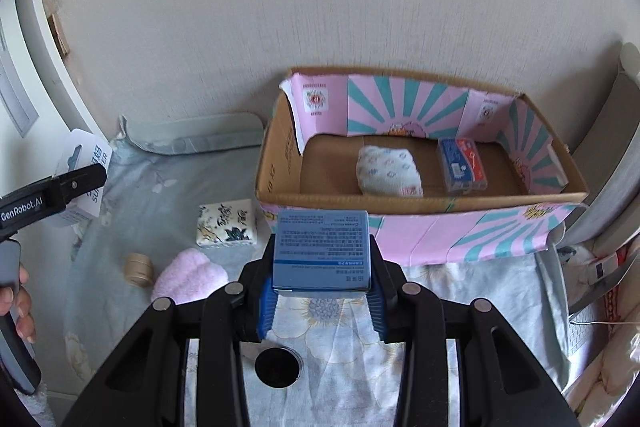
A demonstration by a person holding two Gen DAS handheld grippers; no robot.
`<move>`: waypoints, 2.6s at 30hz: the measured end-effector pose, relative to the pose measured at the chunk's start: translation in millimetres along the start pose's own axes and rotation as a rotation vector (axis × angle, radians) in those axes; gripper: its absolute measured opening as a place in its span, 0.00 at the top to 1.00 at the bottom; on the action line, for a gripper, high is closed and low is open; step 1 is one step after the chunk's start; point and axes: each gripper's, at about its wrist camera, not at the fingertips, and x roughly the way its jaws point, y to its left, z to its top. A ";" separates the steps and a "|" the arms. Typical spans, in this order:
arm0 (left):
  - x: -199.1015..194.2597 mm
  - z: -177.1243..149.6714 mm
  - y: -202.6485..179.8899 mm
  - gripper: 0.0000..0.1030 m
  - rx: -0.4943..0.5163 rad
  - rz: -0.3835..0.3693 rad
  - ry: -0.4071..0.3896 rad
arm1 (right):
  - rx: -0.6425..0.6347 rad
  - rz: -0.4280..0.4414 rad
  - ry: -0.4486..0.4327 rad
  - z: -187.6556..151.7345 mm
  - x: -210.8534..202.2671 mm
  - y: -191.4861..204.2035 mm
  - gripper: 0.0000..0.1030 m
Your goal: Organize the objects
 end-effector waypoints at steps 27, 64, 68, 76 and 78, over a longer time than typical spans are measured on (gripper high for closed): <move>-76.1 4.1 -159.7 0.11 0.047 -0.095 -0.125 | 0.021 0.034 -0.068 31.8 -77.0 -113.9 0.66; 0.4 48.4 -234.3 0.11 0.073 -0.063 -0.008 | -0.059 0.115 -0.020 107.2 -40.6 -166.9 0.66; 27.4 59.7 -235.9 0.11 0.090 -0.056 0.042 | -0.068 0.127 0.025 126.6 -13.8 -166.7 0.66; 84.7 63.1 -240.8 0.11 0.138 -0.030 0.162 | -0.078 0.129 0.154 142.9 49.1 -167.3 0.66; 98.6 61.6 -244.3 0.11 0.159 -0.020 0.196 | -0.074 0.128 0.187 143.4 63.3 -168.1 0.66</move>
